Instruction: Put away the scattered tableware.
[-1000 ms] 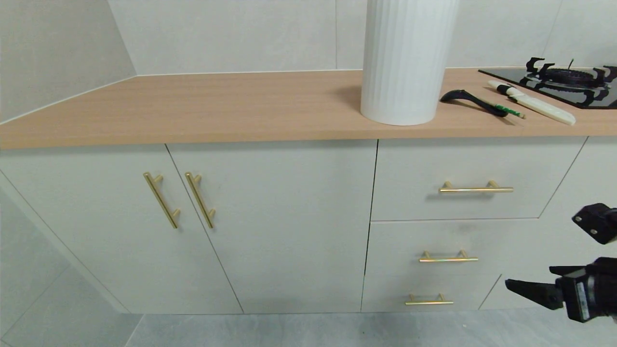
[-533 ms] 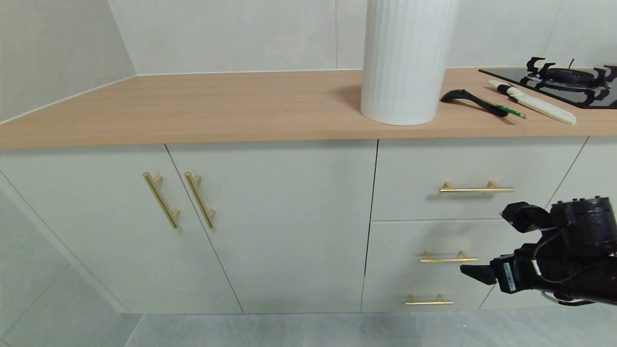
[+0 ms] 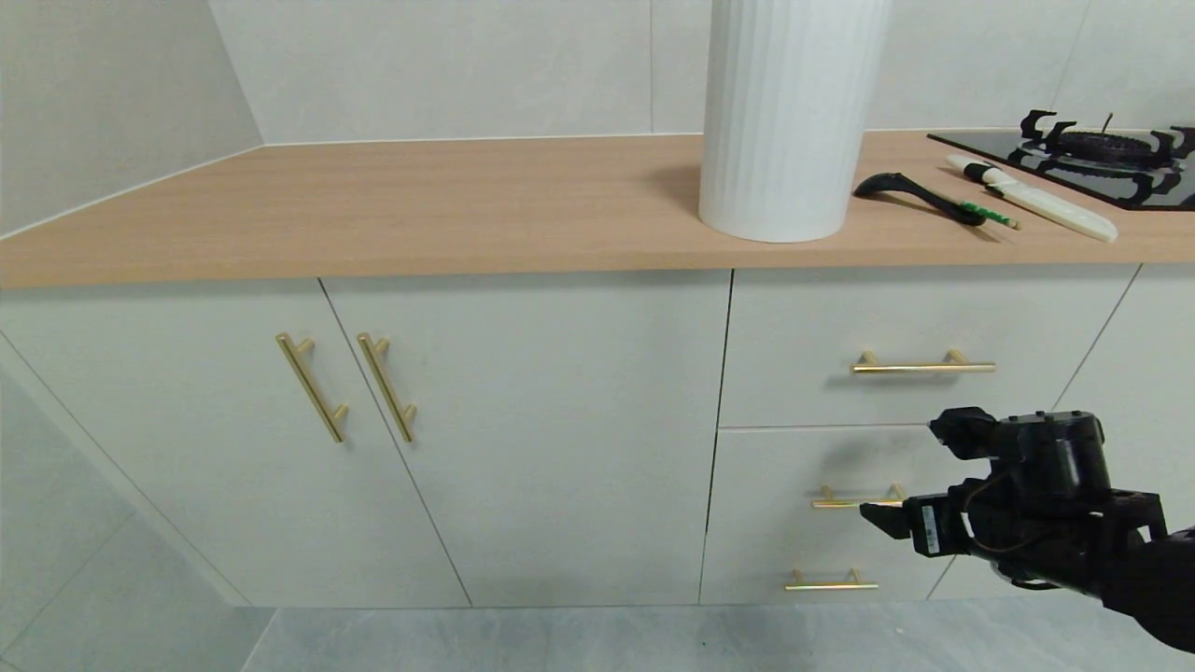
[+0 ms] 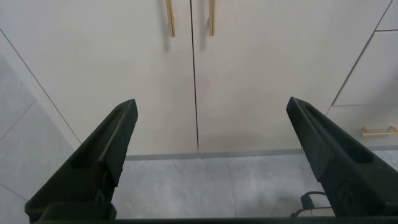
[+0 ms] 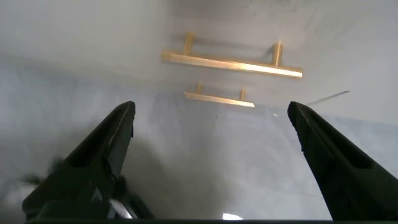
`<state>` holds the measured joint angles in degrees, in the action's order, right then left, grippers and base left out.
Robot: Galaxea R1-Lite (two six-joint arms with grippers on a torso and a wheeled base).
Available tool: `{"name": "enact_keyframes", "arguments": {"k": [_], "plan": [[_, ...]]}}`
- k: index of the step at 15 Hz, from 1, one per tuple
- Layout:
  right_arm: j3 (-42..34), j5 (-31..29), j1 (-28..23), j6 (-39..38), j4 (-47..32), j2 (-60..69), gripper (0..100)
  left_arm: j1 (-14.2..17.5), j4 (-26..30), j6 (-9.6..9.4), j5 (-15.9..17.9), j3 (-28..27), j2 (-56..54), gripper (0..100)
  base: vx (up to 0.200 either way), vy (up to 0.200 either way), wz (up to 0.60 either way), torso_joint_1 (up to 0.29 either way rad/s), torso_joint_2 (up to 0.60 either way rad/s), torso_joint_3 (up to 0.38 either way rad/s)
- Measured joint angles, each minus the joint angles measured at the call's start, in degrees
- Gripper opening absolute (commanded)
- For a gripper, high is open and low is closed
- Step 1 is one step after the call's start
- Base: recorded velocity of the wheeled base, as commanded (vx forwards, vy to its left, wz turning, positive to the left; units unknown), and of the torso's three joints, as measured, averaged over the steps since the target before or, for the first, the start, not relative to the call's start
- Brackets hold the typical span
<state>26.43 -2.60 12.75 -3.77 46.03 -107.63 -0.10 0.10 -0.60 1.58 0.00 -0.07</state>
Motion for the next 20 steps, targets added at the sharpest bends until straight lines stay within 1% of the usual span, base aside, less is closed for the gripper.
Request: {"name": "enact_keyframes", "arguments": {"k": [2,6,10,13,20], "plan": [[-0.1,-1.6,-0.5,-1.5,5.0,-3.0,100,0.0,0.0,-0.02,0.0,0.0,0.0,100,0.0,0.0,0.0,0.0,0.0,0.0],[-0.1,-3.4,-0.8,-1.7,11.4,-9.9,100,0.0,0.0,-0.02,0.0,0.0,0.0,100,0.0,0.0,0.0,0.0,0.0,0.0],[0.2,-4.5,-1.2,-1.4,22.1,-15.8,100,0.0,0.0,0.0,0.0,0.0,0.0,100,0.0,0.0,0.0,0.0,0.0,0.0],[1.2,-6.8,-1.8,-1.3,25.8,-19.6,100,0.0,0.0,-0.02,0.0,0.0,0.0,100,0.0,0.0,0.0,0.0,0.0,0.0],[3.0,-7.1,-3.8,-0.9,33.1,-26.3,100,0.0,0.0,-0.02,0.0,0.0,0.0,100,0.0,0.0,0.0,0.0,0.0,0.0]]}}
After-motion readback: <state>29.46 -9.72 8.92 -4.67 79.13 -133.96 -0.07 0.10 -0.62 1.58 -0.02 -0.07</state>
